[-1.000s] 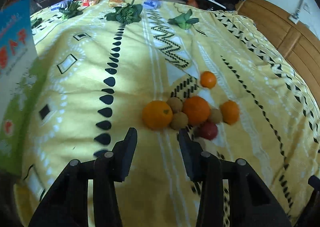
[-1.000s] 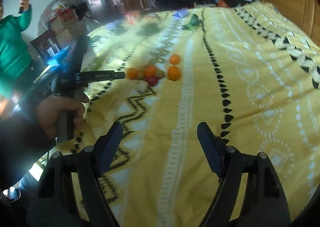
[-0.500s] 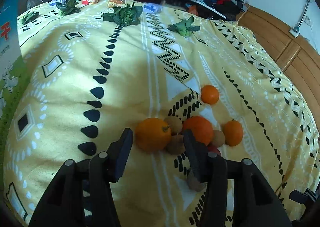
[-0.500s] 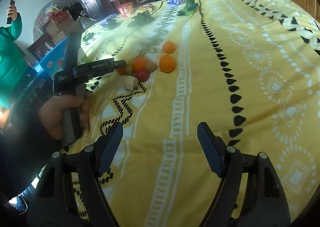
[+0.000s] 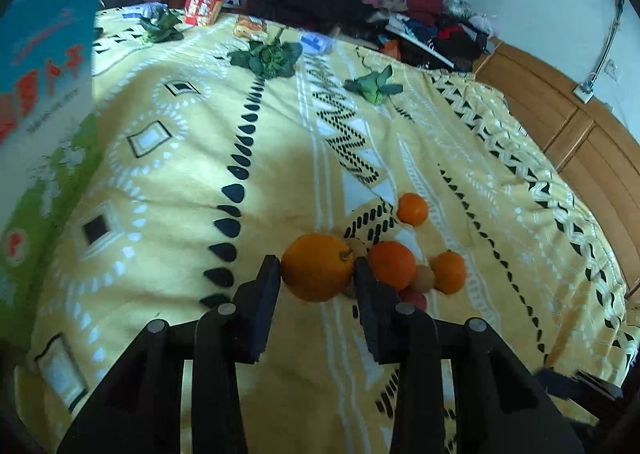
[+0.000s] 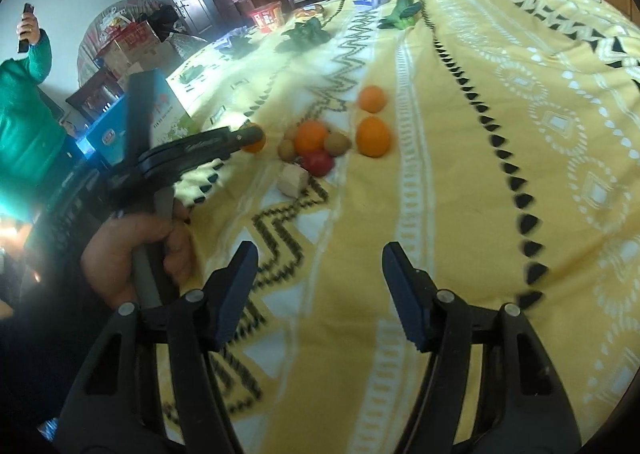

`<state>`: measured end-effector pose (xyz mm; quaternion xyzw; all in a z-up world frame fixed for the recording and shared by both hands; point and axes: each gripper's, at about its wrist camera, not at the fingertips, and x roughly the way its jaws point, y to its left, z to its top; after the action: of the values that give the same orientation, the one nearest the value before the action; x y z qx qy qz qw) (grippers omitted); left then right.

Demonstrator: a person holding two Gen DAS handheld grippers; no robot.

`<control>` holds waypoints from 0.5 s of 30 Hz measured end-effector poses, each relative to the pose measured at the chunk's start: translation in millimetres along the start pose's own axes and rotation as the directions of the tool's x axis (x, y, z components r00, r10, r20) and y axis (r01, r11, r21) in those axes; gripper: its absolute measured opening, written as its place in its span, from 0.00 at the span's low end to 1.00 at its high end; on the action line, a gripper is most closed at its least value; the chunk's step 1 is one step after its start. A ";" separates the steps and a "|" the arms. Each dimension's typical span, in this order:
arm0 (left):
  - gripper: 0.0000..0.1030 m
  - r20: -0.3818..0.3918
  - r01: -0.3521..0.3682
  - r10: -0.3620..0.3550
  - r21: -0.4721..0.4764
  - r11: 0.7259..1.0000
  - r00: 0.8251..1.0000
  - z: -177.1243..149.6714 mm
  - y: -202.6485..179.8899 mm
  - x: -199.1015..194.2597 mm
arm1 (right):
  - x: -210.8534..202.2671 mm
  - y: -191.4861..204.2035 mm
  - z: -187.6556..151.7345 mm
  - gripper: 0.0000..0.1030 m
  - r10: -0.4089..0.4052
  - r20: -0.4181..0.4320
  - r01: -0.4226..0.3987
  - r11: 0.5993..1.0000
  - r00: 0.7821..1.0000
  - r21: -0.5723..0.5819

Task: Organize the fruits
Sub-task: 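Grasp a large orange with the left gripper while the right gripper grasps a white cube, then carry the orange and white cube over the steel bowl and open both grippers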

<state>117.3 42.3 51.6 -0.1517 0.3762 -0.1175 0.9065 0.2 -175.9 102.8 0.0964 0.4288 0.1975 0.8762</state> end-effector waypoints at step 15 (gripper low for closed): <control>0.37 0.051 -0.016 0.018 -0.041 0.999 0.999 -11.8 8.5 -63.9 | 108.2 8.4 34.2 0.33 0.004 -0.102 0.000 0.999 0.995 0.035</control>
<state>65.6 68.9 81.9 -0.1698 0.3562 -0.0981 0.9136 85.0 -121.9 49.5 0.1019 0.4764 0.1957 0.8511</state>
